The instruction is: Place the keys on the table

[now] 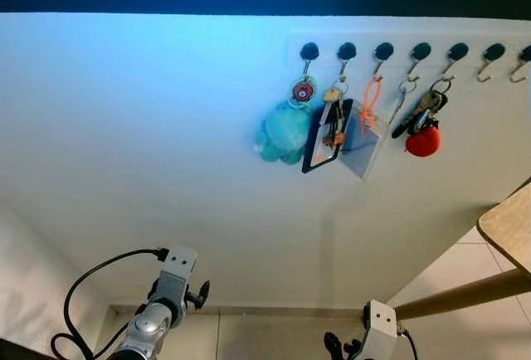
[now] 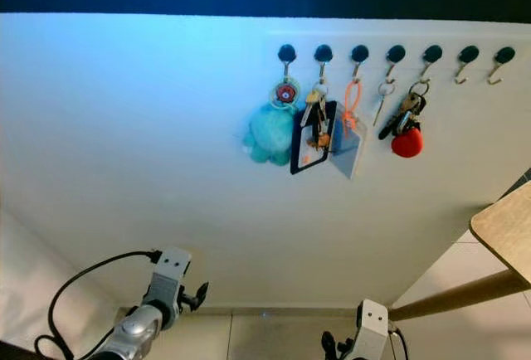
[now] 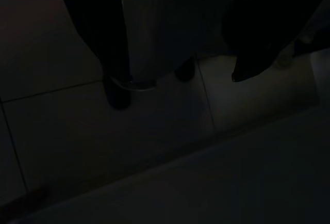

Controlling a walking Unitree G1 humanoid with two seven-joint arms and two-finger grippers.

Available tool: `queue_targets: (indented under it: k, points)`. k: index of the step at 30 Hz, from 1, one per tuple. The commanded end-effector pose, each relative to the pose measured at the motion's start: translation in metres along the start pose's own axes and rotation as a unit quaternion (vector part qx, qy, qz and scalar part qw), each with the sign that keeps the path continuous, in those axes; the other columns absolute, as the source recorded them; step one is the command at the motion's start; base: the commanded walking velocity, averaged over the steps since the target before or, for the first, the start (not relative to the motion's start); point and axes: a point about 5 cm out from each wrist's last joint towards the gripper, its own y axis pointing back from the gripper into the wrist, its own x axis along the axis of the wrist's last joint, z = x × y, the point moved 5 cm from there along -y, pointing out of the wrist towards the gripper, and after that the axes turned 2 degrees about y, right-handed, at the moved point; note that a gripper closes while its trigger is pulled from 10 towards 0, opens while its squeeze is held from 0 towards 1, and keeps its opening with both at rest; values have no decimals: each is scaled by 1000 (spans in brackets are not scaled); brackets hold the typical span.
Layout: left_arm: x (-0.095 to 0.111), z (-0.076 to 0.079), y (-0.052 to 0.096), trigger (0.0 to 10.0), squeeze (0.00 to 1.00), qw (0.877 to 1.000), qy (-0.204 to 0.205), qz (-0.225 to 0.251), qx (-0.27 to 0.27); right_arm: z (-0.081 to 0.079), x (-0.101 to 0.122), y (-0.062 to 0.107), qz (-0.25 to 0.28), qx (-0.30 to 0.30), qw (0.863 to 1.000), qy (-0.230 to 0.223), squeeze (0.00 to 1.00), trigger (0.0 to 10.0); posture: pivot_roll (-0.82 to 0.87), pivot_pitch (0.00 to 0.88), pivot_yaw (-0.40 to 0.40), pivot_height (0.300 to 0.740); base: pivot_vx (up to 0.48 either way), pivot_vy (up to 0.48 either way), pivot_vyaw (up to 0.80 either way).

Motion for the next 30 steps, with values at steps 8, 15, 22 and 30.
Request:
queue_targets:
  k: [8, 15, 22, 30]
  points:
    - [-3, -2, 1, 10000, 0, 1000, 8, -7, 4, 1, 3, 0, 6, -1, 1000, -3, 0, 10000, 51, 9, -4, 740, -311, 0, 0]
    - [-1, -3, -1, 10000, 0, 1000, -2, -13, 7, -5, 18, -3, 27, 18, 999, 20, 0, 10000, 50, 16, 1, 740, -87, 0, 0]
    - [5, -1, -8, 10000, 0, 999, -7, -34, 12, -7, 53, -5, 84, 23, 992, 93, 0, 10000, 48, 22, 6, 740, 0, 0, 0]
    - [-5, 1, -9, 10000, 0, 995, -50, -82, 16, -14, 97, 1, 181, -8, 945, 274, 0, 10000, 40, 35, 5, 740, 0, 0, 0]
